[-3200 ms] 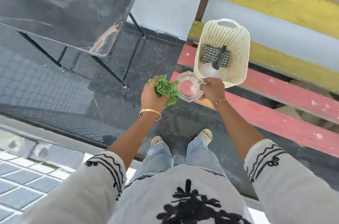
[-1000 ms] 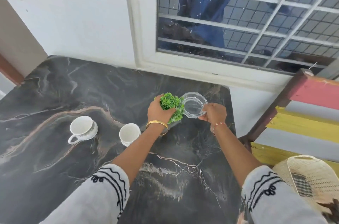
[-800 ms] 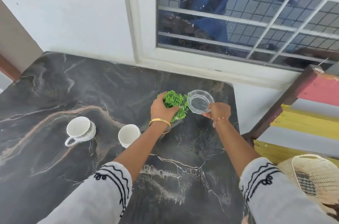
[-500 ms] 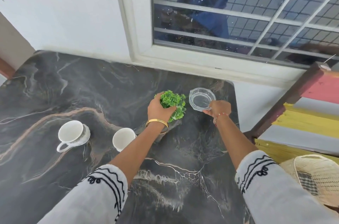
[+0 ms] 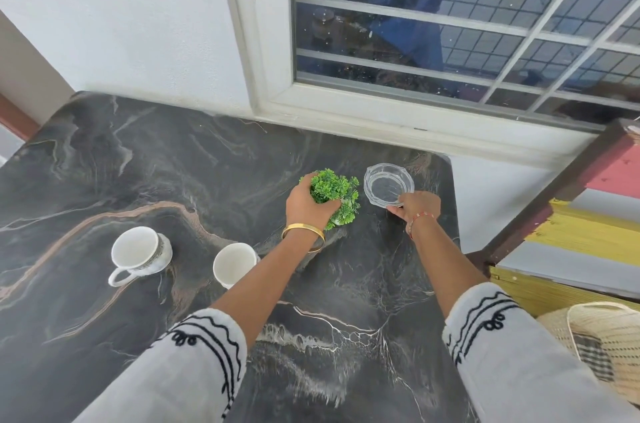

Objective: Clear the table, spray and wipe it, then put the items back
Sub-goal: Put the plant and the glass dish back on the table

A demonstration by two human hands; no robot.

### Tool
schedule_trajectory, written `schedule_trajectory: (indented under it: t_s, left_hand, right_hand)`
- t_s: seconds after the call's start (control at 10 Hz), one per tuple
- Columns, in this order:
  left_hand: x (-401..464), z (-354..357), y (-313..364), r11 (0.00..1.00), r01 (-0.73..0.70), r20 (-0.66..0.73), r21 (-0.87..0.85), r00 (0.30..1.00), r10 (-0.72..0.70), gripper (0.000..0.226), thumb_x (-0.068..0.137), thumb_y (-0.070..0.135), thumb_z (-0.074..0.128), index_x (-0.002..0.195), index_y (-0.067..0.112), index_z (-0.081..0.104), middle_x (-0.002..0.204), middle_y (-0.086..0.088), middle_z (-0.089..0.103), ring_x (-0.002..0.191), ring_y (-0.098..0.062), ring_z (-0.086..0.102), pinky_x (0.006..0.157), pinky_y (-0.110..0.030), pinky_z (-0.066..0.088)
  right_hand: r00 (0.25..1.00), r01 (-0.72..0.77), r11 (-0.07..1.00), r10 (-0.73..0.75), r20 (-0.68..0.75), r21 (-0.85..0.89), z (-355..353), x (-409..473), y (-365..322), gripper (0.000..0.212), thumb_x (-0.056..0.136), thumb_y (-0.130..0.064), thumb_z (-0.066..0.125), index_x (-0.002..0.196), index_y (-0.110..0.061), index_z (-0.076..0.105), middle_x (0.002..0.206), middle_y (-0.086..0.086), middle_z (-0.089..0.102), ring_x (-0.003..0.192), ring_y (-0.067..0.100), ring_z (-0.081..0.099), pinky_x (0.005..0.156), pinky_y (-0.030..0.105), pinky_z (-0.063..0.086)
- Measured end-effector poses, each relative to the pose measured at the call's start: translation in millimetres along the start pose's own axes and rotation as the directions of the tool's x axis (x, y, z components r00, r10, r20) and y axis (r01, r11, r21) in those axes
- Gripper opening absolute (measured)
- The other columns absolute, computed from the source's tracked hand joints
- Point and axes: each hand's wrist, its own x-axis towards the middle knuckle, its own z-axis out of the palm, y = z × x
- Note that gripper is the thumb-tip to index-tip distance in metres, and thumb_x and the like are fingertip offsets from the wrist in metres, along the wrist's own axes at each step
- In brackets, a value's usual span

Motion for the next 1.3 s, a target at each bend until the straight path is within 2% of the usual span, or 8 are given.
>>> schedule_trajectory:
  t_s: [0.1,0.2,0.3,0.4,0.5,0.8,1.0,1.3]
  left_hand:
    - [-0.3,0.0,-0.5,1.0,0.003,0.0,-0.001,1.0,-0.003,0.055,0.071,0.017,0.074,0.122,0.015,0.053,0.119,-0.01,0.062,0.111,-0.026,0.056,0.098,-0.034,0.043]
    - [-1.6,-0.4,-1.9,1.0,0.004,0.002,0.0,1.0,-0.004,0.056,0.071,0.017,0.074,0.122,0.015,0.053,0.12,-0.01,0.061,0.111,-0.026,0.056,0.099,-0.035,0.043]
    - [-3.5,-1.7,-5.1,1.0,0.003,0.006,-0.001,1.0,-0.003,0.056,0.071,0.017,0.075,0.122,0.016,0.053,0.12,-0.009,0.062,0.11,-0.026,0.056,0.099,-0.036,0.045]
    - [-5.2,-1.7,-7.7,1.0,-0.004,0.007,-0.002,1.0,0.004,0.054,0.071,0.018,0.075,0.121,0.016,0.054,0.118,-0.008,0.063,0.109,-0.026,0.057,0.096,-0.033,0.044]
    - [-9.8,-1.4,-8.4,1.0,-0.007,0.012,-0.026,1.0,0.007,0.052,0.071,0.018,0.074,0.119,0.016,0.055,0.117,-0.007,0.063,0.107,-0.024,0.057,0.092,-0.029,0.043]
    - [-38.0,-4.2,-15.1,0.995,0.006,0.015,-0.102,1.0,-0.004,0.05,0.068,0.017,0.073,0.113,0.017,0.052,0.11,-0.006,0.064,0.095,-0.022,0.059,0.087,-0.03,0.045]
    - [-65.9,-22.1,-9.4,0.993,-0.028,0.088,-0.115,0.995,0.038,0.084,0.064,0.011,0.076,0.135,0.018,0.032,0.124,-0.008,0.054,0.11,-0.028,0.055,0.098,-0.04,0.044]
    - [-140.9,-59.5,-2.4,0.975,-0.106,0.091,-0.197,0.988,0.126,0.085,0.07,-0.003,0.063,0.141,0.016,0.021,0.114,-0.002,0.043,0.101,-0.023,0.051,0.089,-0.035,0.046]
  right_hand:
    - [0.973,-0.228,0.743,0.142,0.185,0.63,1.2,-0.4,-10.8,0.048,0.097,-0.004,0.038,0.144,-0.002,0.025,0.124,0.011,0.05,0.078,0.009,0.055,0.079,0.024,0.057]
    - [0.981,-0.175,0.875,0.115,0.158,0.452,2.8,-1.5,-10.3,0.041,0.101,-0.011,0.032,0.14,0.002,0.034,0.088,-0.014,0.061,0.079,0.008,0.064,0.068,0.019,0.051]
    - [0.998,0.028,0.998,-0.031,-0.046,-0.062,-8.1,-18.2,-9.4,0.043,0.101,-0.036,0.033,0.097,-0.01,0.067,0.092,0.004,0.066,0.1,0.023,0.062,0.07,0.026,0.037]
    - [0.995,-0.09,0.98,0.095,-0.022,0.176,-7.2,-30.5,-11.5,0.033,0.1,-0.026,0.038,0.078,-0.012,0.059,0.078,0.005,0.056,0.096,0.023,0.059,0.072,0.025,0.043]
    - [0.988,-0.149,0.682,0.129,0.082,0.716,-0.4,-45.7,-8.2,0.028,0.096,-0.004,0.039,0.12,0.004,0.05,0.091,0.014,0.051,0.101,0.034,0.061,0.065,0.024,0.051]
    - [0.934,-0.112,0.855,-0.083,0.347,0.507,14.1,-117.8,-18.9,0.038,0.088,-0.05,0.054,0.098,-0.014,0.062,0.087,0.002,0.064,0.081,0.018,0.063,0.074,0.037,0.055]
    - [0.891,-0.099,0.787,-0.202,0.406,0.609,13.3,-155.9,-14.7,0.033,0.088,-0.047,0.056,0.096,-0.017,0.065,0.094,0.004,0.069,0.09,0.024,0.067,0.081,0.044,0.057]
    - [0.867,-0.088,0.703,-0.295,0.402,0.705,7.5,-219.4,-3.2,0.025,0.09,-0.03,0.058,0.102,-0.008,0.063,0.092,0.007,0.067,0.084,0.023,0.066,0.078,0.047,0.056]
